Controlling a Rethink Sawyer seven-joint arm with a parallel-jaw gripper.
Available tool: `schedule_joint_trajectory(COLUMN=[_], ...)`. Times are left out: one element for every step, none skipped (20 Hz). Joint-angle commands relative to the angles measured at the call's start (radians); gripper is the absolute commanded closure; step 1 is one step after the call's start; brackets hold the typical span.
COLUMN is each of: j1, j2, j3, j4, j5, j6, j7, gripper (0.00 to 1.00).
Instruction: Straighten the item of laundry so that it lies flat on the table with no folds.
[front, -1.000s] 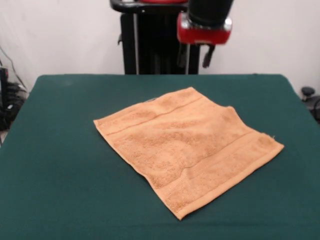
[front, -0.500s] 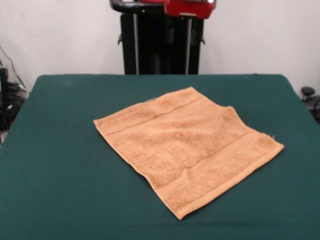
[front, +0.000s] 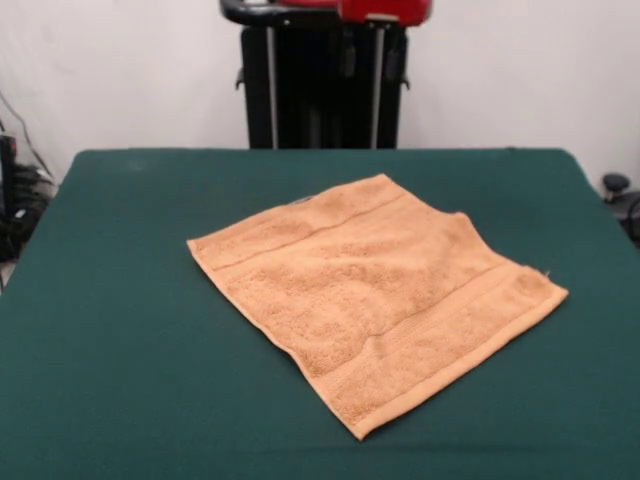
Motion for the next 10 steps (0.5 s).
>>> schedule_joint_trajectory(j1=[0.009, 0.01, 0.012, 0.013, 0.014, 0.015, 0.013, 0.012, 0.011, 0.011], j2=[0.007, 0.004, -0.001, -0.012, -0.017, -0.013, 0.003, 0.015, 0.028, 0.039], j3=[0.014, 0.008, 0.005, 0.001, 0.002, 0.001, 0.003, 0.003, 0.004, 0.007], j4=[0.116, 0.114, 0.109, 0.106, 0.1, 0.094, 0.089, 0.086, 0.083, 0.078], j5=[-0.016, -0.017, -0.015, -0.015, -0.01, -0.007, -0.006, -0.009, -0.011, -0.011], j6=[-0.021, -0.019, -0.007, 0.006, 0.024, 0.032, 0.025, 0.015, 0.005, 0.013], j7=[0.131, 0.133, 0.132, 0.129, 0.126, 0.127, 0.129, 0.13, 0.132, 0.129], gripper=[0.0, 0.0, 0.0, 0.0, 0.0, 0.0, 0.0, 0.0, 0.0, 0.0])
